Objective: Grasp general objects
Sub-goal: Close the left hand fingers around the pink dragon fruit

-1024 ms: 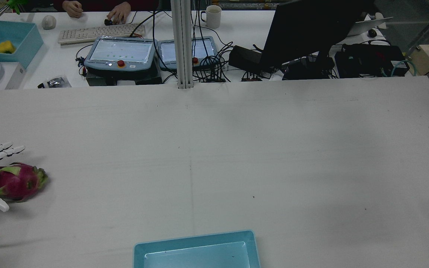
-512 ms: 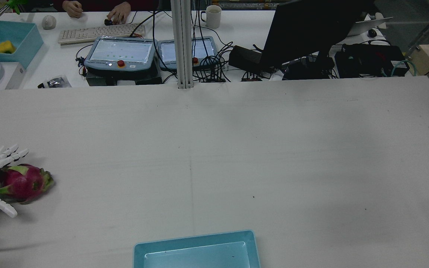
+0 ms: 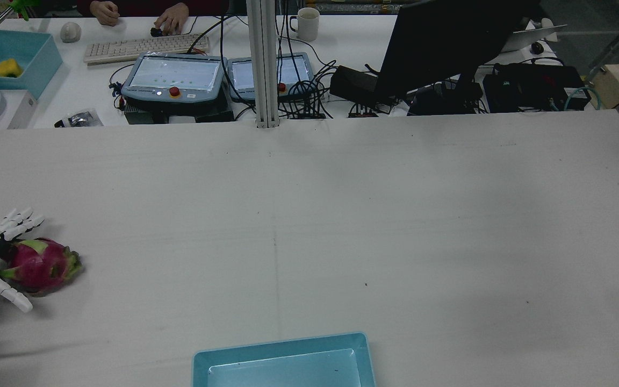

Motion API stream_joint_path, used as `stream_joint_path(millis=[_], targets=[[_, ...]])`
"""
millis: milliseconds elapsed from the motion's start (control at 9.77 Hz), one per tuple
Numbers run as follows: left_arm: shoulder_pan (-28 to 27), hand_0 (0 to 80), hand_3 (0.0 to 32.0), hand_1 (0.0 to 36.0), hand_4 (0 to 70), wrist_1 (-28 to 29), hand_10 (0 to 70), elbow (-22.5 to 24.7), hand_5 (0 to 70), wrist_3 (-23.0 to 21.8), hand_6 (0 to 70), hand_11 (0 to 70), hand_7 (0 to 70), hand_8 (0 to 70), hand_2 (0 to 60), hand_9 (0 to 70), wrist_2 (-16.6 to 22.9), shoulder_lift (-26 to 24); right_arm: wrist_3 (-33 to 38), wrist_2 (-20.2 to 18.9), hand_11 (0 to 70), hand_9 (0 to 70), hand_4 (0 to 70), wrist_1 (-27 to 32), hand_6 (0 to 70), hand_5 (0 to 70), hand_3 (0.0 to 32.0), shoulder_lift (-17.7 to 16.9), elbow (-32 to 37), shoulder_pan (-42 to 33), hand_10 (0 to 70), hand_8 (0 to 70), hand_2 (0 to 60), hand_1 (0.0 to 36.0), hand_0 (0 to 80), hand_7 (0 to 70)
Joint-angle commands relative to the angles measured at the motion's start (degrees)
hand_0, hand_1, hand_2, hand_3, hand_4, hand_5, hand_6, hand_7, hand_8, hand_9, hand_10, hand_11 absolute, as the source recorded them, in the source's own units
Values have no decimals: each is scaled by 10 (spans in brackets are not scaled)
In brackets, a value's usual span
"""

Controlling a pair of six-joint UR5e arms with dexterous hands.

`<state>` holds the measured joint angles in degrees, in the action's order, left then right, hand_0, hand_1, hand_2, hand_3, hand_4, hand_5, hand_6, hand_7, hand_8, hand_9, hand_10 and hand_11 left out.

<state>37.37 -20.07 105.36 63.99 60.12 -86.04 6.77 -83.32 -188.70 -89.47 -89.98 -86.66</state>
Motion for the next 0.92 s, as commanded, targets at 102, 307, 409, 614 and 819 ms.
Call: stream_joint_path(millis=[102, 307, 409, 614, 819], targets=[[3, 577, 0, 270, 0, -9, 0, 1, 32, -1, 0, 0, 63, 0, 47, 0, 0, -3, 0, 0, 0, 0, 0, -1, 0, 0, 0, 0, 1, 0, 0, 0, 0, 0, 0, 0], [3, 537, 0, 232, 0, -10, 0, -1, 62, -1, 0, 0, 72, 7, 77, 0, 0, -3, 0, 0, 0, 0, 0, 0, 0, 0, 0, 0, 1, 0, 0, 0, 0, 0, 0, 0], [3, 492, 0, 201, 329, -10, 0, -2, 207, -1, 0, 0, 81, 31, 294, 2, -2, -3, 0, 0, 0, 0, 0, 0, 0, 0, 0, 0, 1, 0, 0, 0, 0, 0, 0, 0], [3, 461, 0, 222, 534, -11, 0, -2, 301, -1, 0, 0, 117, 44, 600, 9, -8, -3, 0, 0, 0, 0, 0, -1, 0, 0, 0, 0, 1, 0, 0, 0, 0, 0, 0, 0], [3, 461, 0, 202, 483, -11, 18, -2, 278, -1, 0, 27, 191, 56, 542, 24, -14, -3, 0, 0, 0, 0, 0, 0, 0, 0, 0, 0, 1, 0, 0, 0, 0, 0, 0, 0]])
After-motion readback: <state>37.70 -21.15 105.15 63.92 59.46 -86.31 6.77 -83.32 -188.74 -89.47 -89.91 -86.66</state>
